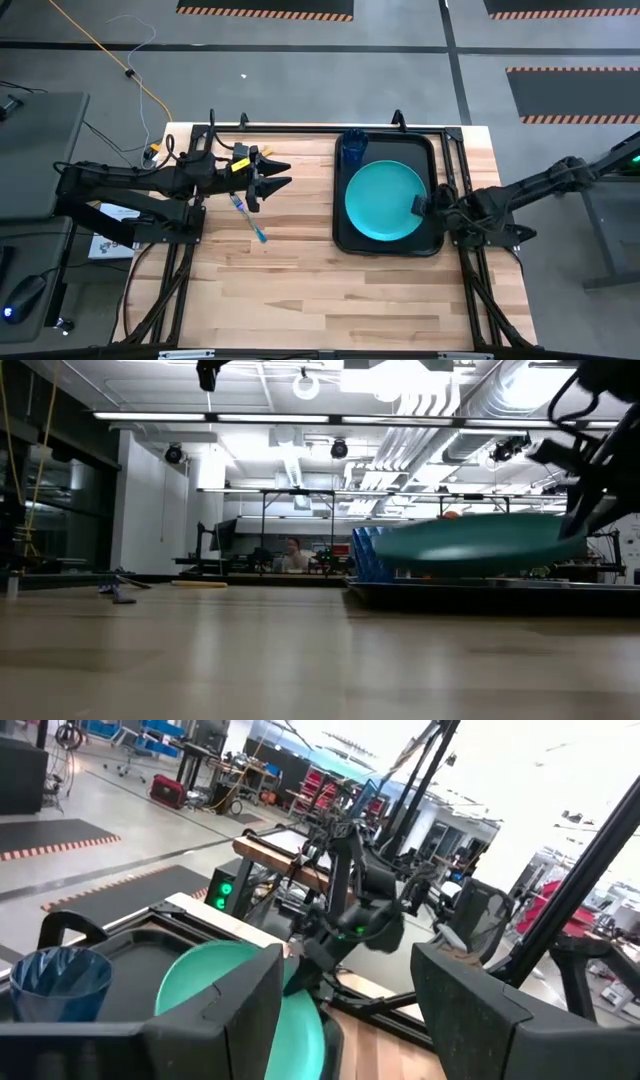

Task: Pick and place plate/cup/fork/spoon on tray
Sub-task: Put the blue plate on the black tray to the bottom of the blue cup

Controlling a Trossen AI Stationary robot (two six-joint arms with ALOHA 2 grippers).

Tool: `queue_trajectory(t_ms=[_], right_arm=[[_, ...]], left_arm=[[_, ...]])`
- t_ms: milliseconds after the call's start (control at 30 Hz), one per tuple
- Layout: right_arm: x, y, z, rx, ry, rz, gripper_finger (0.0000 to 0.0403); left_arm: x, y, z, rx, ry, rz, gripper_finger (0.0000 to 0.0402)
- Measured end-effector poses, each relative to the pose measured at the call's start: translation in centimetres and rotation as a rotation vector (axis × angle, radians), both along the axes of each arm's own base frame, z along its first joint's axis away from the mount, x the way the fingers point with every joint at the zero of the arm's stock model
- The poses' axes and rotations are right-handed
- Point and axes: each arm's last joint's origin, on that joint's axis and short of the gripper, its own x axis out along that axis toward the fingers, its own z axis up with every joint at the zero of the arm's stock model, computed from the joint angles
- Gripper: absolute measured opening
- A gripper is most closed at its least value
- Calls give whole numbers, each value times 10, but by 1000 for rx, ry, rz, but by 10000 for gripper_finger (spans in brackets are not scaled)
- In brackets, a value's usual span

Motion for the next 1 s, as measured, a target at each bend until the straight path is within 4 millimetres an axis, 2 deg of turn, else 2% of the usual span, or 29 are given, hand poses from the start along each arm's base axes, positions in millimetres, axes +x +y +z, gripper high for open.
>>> queue_trajectory(t_ms=[267, 567, 767, 1000], right_arm=[[12, -8, -13, 83, 129, -106, 0], [20, -8, -15, 112, 80, -179, 20], [18, -11, -16, 121, 98, -220, 67], [17, -11, -16, 117, 107, -209, 159]], left_arm=[[0, 0, 0, 0, -1, 0, 209], [0, 0, 0, 9, 1, 1, 209], [0, 0, 0, 9, 2, 0, 209], [0, 0, 0, 9, 3, 0, 209]])
